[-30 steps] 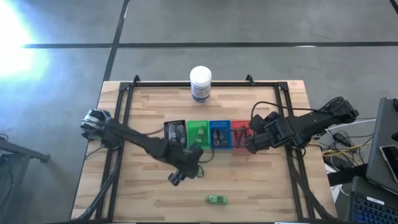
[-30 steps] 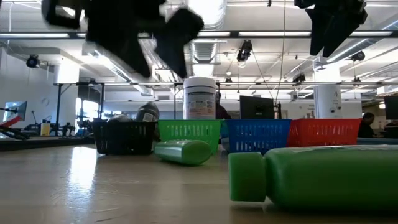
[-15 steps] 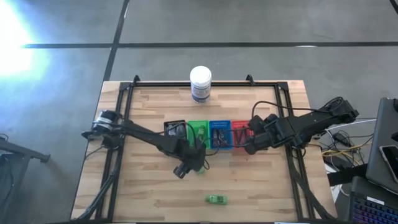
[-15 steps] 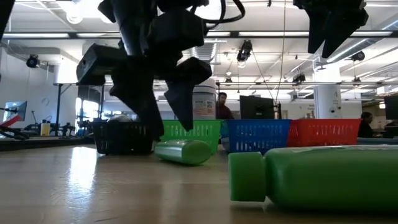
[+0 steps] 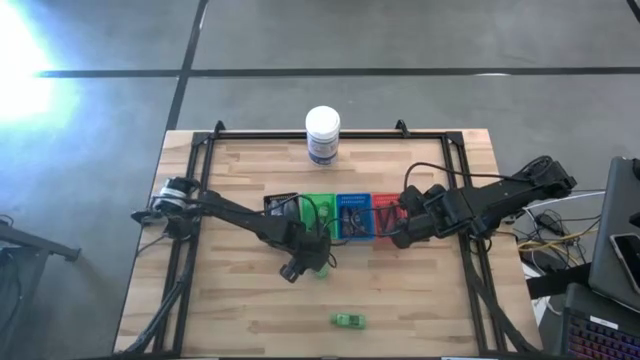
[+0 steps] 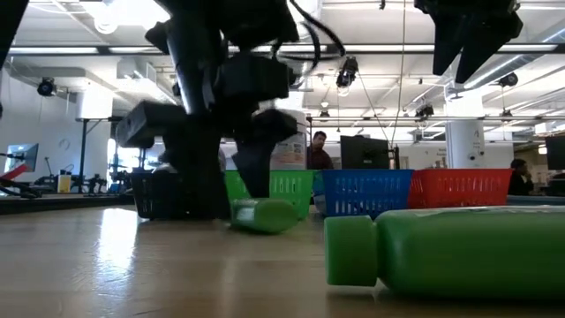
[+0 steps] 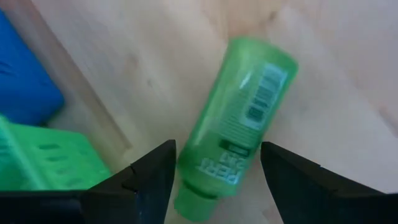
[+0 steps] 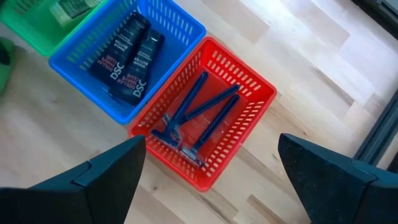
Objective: Pick & Place Travel size toiletries
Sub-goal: Put the green shampoo into the green bin
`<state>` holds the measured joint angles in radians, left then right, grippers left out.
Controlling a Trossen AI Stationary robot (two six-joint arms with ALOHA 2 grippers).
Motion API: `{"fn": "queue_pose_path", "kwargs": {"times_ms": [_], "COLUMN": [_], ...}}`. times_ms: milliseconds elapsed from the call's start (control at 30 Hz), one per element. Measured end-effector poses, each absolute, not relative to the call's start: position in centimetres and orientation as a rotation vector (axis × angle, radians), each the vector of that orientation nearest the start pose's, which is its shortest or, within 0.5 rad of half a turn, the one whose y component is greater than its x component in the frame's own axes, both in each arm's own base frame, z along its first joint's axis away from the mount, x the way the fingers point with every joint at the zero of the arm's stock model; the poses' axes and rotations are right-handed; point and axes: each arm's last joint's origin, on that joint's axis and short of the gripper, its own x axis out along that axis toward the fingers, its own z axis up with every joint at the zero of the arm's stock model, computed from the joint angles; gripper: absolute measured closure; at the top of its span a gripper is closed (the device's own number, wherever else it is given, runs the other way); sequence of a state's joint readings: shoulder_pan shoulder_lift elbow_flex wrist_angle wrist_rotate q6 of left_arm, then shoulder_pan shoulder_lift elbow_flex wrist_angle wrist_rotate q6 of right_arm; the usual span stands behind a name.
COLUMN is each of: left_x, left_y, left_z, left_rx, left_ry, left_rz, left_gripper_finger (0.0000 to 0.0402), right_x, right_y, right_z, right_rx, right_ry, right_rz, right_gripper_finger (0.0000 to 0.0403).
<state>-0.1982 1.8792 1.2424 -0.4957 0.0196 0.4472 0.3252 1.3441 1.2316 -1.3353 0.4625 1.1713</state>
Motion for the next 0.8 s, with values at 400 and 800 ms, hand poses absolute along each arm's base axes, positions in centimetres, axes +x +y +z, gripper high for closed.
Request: {"fn": "queue_pose_path", "kwargs": {"times_ms": [400, 800], "left_x": [36.7, 36.6], "left_y": [-7.6, -7.3], "left_z": [16.2, 25.1], "left_rx": [0.483, -0.140], "left_ry": [1.111, 0.956], "left_rz": [-0.458, 0.062], "left_gripper_finger": [0.0183, 0.0280], "right_x": [21.6, 21.5], "right_y": [5.9, 5.8], "right_z": [29.9, 29.9], "right_rx": [0.443, 0.430], "right_ry": [1.040, 1.039], "right_rz": [-0.825, -0.835], "right_gripper_finger": [0.0039, 0.0039]}}
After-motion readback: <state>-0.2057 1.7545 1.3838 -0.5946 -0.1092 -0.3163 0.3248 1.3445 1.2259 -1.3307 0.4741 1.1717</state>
